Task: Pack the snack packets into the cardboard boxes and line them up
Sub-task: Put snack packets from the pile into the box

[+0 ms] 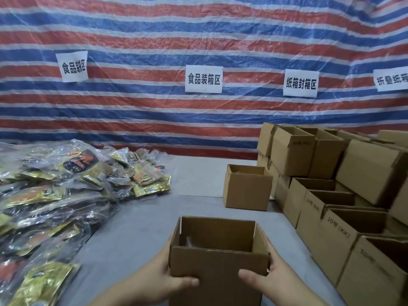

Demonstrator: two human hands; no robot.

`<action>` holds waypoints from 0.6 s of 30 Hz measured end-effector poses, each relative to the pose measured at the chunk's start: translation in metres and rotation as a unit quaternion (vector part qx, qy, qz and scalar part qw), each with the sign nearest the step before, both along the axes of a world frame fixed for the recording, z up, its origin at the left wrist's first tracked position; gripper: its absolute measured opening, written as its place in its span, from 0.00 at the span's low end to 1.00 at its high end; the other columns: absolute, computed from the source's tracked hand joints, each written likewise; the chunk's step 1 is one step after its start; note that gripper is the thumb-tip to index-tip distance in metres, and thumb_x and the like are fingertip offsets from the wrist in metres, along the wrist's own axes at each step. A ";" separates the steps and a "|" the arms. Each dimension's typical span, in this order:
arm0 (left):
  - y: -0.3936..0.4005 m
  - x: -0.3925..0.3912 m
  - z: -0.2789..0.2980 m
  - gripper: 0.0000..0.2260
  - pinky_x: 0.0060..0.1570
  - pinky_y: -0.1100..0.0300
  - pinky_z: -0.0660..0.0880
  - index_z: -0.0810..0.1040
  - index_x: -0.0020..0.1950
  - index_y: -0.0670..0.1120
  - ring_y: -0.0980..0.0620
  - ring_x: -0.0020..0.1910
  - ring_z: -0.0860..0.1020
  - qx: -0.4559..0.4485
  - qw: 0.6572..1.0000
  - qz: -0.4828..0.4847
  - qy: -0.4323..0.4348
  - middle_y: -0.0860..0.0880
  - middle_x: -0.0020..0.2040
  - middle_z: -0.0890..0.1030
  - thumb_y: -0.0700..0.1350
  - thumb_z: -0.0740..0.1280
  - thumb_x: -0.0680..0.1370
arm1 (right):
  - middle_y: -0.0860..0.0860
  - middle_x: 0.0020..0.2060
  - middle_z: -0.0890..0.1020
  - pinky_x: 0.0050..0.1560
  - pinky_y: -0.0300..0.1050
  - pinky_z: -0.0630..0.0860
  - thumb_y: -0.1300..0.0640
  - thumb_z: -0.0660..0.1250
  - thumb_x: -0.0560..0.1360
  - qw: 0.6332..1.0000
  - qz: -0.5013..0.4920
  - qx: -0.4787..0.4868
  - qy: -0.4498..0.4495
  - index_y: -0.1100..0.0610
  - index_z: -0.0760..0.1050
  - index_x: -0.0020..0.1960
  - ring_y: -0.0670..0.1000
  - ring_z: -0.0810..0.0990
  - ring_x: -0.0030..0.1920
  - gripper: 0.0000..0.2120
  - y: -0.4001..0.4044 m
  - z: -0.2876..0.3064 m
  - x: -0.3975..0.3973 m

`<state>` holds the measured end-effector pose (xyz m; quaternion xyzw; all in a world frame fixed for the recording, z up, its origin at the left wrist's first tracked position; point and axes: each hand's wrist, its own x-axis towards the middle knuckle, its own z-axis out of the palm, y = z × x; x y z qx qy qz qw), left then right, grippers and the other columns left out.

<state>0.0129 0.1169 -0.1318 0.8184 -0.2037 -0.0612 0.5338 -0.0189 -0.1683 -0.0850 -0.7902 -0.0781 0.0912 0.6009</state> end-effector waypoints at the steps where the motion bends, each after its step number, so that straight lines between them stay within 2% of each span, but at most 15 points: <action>1: -0.006 0.008 0.001 0.51 0.57 0.70 0.74 0.56 0.79 0.47 0.65 0.63 0.76 -0.006 1.000 0.006 0.003 0.64 0.65 0.76 0.61 0.80 0.65 | 0.33 0.64 0.73 0.51 0.32 0.79 0.35 0.85 0.51 1.000 -0.007 0.025 0.012 0.33 0.52 0.74 0.37 0.80 0.57 0.61 -0.006 -0.001 0.005; 3: -0.022 0.023 0.001 0.51 0.55 0.69 0.76 0.58 0.78 0.47 0.64 0.60 0.78 -0.008 1.000 0.002 0.002 0.66 0.61 0.79 0.63 0.79 0.64 | 0.38 0.58 0.80 0.46 0.32 0.80 0.38 0.85 0.50 0.999 -0.034 0.021 0.012 0.38 0.61 0.72 0.40 0.82 0.53 0.56 -0.019 -0.008 0.018; 6: -0.051 0.048 0.000 0.47 0.49 0.73 0.75 0.61 0.74 0.48 0.67 0.56 0.79 -0.016 1.000 0.008 0.007 0.70 0.56 0.79 0.63 0.79 0.64 | 0.42 0.52 0.83 0.43 0.31 0.78 0.43 0.81 0.59 0.995 -0.101 -0.026 0.005 0.46 0.69 0.68 0.42 0.81 0.52 0.41 -0.038 -0.020 0.044; 8: -0.073 0.071 -0.002 0.39 0.47 0.76 0.74 0.63 0.72 0.45 0.70 0.54 0.78 -0.013 1.000 0.014 0.003 0.69 0.53 0.80 0.55 0.78 0.68 | 0.42 0.50 0.81 0.41 0.32 0.76 0.46 0.79 0.67 0.987 -0.151 -0.050 -0.005 0.49 0.70 0.65 0.42 0.80 0.49 0.31 -0.049 -0.025 0.063; 10: -0.093 0.098 -0.003 0.34 0.47 0.76 0.73 0.64 0.71 0.44 0.71 0.53 0.78 -0.013 1.000 0.022 0.003 0.61 0.52 0.82 0.48 0.78 0.71 | 0.40 0.49 0.79 0.44 0.35 0.77 0.46 0.76 0.72 0.980 -0.186 -0.068 -0.023 0.46 0.67 0.64 0.42 0.78 0.48 0.26 -0.060 -0.029 0.084; 13: -0.116 0.139 0.000 0.34 0.47 0.75 0.74 0.64 0.73 0.47 0.71 0.52 0.79 -0.007 1.000 0.021 0.002 0.59 0.57 0.79 0.50 0.77 0.72 | 0.42 0.47 0.78 0.47 0.42 0.78 0.44 0.73 0.74 0.972 -0.214 -0.092 -0.029 0.46 0.66 0.66 0.46 0.78 0.47 0.25 -0.074 -0.030 0.122; 16: -0.130 0.177 -0.001 0.36 0.46 0.77 0.73 0.65 0.73 0.48 0.67 0.53 0.78 0.018 0.999 0.028 -0.005 0.58 0.59 0.78 0.57 0.75 0.70 | 0.43 0.47 0.79 0.35 0.33 0.77 0.46 0.73 0.75 0.971 -0.217 -0.093 -0.034 0.50 0.67 0.71 0.44 0.79 0.45 0.28 -0.085 -0.031 0.156; 17: -0.133 0.187 -0.002 0.37 0.45 0.77 0.73 0.65 0.73 0.49 0.67 0.53 0.77 0.020 0.999 0.030 -0.004 0.58 0.59 0.78 0.58 0.75 0.70 | 0.43 0.47 0.79 0.34 0.32 0.76 0.46 0.73 0.75 0.972 -0.214 -0.094 -0.036 0.51 0.67 0.72 0.44 0.79 0.45 0.29 -0.088 -0.030 0.165; 18: -0.136 0.195 -0.003 0.37 0.45 0.76 0.74 0.65 0.73 0.50 0.67 0.53 0.77 0.019 0.999 0.032 0.000 0.58 0.58 0.78 0.59 0.75 0.69 | 0.45 0.49 0.79 0.38 0.34 0.79 0.47 0.73 0.76 0.972 -0.211 -0.097 -0.038 0.52 0.67 0.73 0.46 0.80 0.47 0.30 -0.090 -0.029 0.174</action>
